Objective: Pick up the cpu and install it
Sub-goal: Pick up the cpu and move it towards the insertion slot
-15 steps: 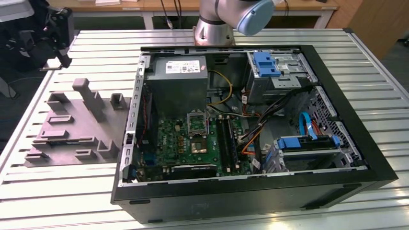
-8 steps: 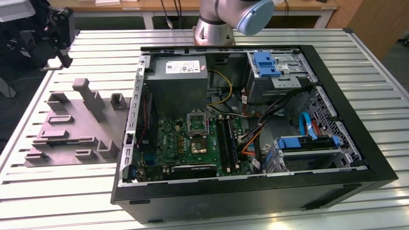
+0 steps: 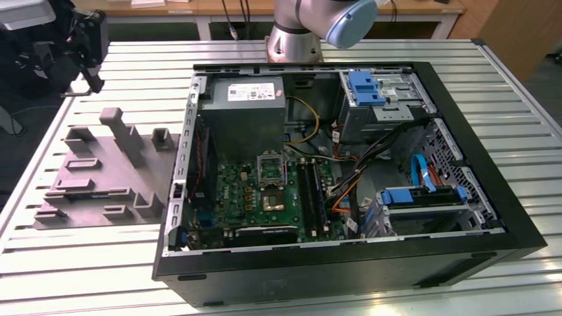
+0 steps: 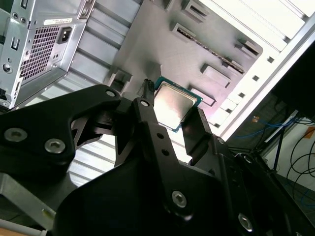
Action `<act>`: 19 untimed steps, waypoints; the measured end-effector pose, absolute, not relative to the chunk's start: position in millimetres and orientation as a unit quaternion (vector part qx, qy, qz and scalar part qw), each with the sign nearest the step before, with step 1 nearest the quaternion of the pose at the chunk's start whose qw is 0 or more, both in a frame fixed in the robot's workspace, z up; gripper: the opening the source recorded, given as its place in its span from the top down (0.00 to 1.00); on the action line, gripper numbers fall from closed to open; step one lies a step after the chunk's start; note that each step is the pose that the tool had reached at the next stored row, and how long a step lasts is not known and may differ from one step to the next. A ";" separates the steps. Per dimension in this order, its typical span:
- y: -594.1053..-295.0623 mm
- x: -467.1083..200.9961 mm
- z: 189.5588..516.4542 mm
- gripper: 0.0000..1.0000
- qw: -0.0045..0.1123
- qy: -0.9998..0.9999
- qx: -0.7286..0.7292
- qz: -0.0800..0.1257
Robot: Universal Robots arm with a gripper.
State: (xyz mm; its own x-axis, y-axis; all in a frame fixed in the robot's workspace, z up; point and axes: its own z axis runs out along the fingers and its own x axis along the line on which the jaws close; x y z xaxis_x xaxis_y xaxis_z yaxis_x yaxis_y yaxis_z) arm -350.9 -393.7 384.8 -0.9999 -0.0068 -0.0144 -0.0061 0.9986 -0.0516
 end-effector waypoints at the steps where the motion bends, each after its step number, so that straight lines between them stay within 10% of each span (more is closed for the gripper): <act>1: -393.7 -350.7 384.8 0.53 0.007 1.000 -0.003 -0.026; 19: -393.7 -344.8 384.8 0.53 0.007 1.000 -0.003 -0.026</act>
State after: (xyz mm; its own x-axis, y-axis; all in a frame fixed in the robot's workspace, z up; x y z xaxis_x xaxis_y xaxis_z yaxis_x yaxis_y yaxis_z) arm -344.8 -393.7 384.8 -0.9999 -0.0068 -0.0143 -0.0061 0.9986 -0.0516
